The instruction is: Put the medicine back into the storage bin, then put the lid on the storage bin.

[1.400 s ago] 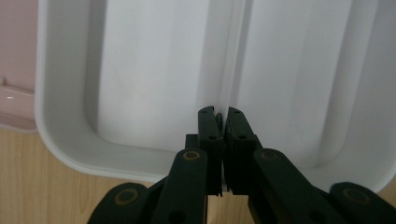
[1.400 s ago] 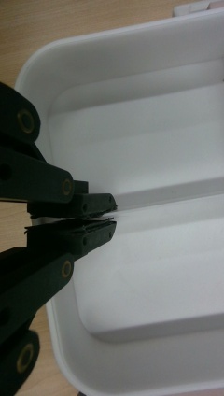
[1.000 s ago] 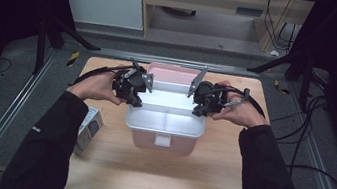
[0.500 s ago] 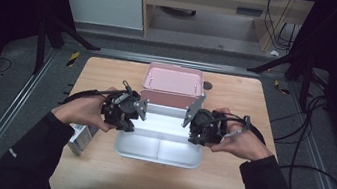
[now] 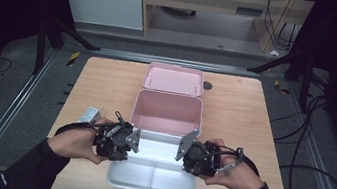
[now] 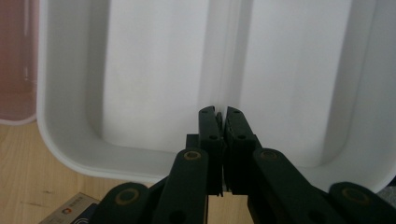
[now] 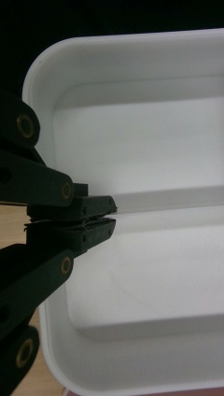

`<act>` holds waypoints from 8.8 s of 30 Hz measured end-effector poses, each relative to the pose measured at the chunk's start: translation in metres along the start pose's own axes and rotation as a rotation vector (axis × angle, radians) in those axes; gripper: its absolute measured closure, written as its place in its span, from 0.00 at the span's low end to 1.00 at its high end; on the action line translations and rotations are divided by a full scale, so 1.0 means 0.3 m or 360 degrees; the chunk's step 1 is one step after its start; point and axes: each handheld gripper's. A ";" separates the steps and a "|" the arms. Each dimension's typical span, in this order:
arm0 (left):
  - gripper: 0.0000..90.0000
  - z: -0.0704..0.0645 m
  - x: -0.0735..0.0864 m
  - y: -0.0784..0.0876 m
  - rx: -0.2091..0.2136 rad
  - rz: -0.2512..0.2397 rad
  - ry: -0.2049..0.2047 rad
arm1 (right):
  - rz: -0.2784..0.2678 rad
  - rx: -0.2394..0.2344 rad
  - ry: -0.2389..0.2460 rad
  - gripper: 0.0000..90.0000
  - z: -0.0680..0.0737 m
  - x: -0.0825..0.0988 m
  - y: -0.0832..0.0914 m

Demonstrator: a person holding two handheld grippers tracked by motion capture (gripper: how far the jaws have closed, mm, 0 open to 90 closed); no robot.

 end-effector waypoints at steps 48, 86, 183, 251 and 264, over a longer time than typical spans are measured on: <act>0.73 0.031 0.055 -0.295 0.0010 -0.0220 0.0305 | -0.0249 -0.0017 -0.0340 0.66 -0.047 0.172 -0.306; 0.29 0.233 0.535 -0.235 -0.0292 -0.0484 0.1628 | -0.0582 0.0521 -0.1337 0.25 -0.233 0.477 -0.306; 0.62 0.409 0.028 0.165 -0.0176 -0.0697 0.1098 | -0.0503 0.0537 -0.1370 0.25 -0.238 0.509 -0.338; 0.54 0.431 -0.146 -0.020 -0.0146 -0.0554 0.0855 | -0.0463 0.0528 -0.1324 0.23 -0.242 0.501 -0.354; 0.45 0.259 0.079 0.086 -0.0323 -0.0761 0.0891 | -0.0497 0.0539 -0.1291 0.25 -0.234 0.484 -0.328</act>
Point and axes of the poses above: each handheld gripper's, and its own axes: y roughly backward along the jaws, x roughly out of its underside, z roughly to its left, and after that the axes turned 11 degrees about z, right-handed
